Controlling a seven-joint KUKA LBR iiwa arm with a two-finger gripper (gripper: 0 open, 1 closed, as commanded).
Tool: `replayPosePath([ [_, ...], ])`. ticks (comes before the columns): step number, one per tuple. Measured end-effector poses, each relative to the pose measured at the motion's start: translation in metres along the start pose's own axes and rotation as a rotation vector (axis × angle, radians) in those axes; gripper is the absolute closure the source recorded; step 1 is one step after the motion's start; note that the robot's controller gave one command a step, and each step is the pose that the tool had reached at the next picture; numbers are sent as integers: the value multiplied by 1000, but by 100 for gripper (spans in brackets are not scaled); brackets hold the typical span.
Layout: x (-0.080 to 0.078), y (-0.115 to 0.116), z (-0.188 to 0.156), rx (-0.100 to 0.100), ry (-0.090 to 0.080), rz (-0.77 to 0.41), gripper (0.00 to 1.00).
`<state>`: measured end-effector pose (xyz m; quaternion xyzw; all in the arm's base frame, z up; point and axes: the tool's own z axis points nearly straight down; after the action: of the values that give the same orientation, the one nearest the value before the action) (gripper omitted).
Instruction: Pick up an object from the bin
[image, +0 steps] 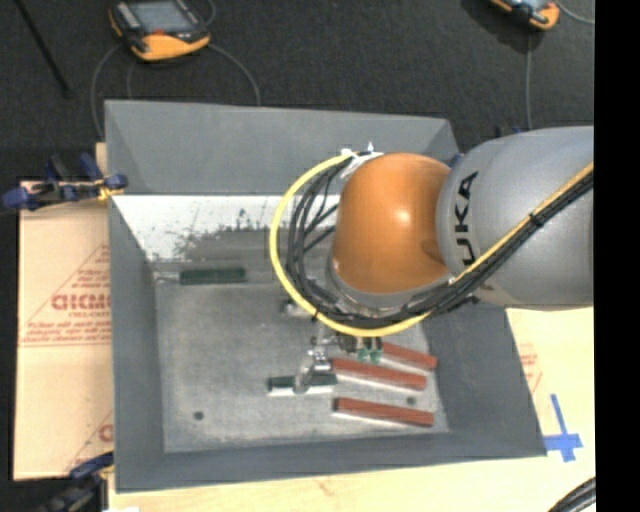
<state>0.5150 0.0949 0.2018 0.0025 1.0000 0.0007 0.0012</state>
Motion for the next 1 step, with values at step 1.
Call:
replayPosePath([
  [1, 0, 0, 0, 0, 0, 0, 0],
])
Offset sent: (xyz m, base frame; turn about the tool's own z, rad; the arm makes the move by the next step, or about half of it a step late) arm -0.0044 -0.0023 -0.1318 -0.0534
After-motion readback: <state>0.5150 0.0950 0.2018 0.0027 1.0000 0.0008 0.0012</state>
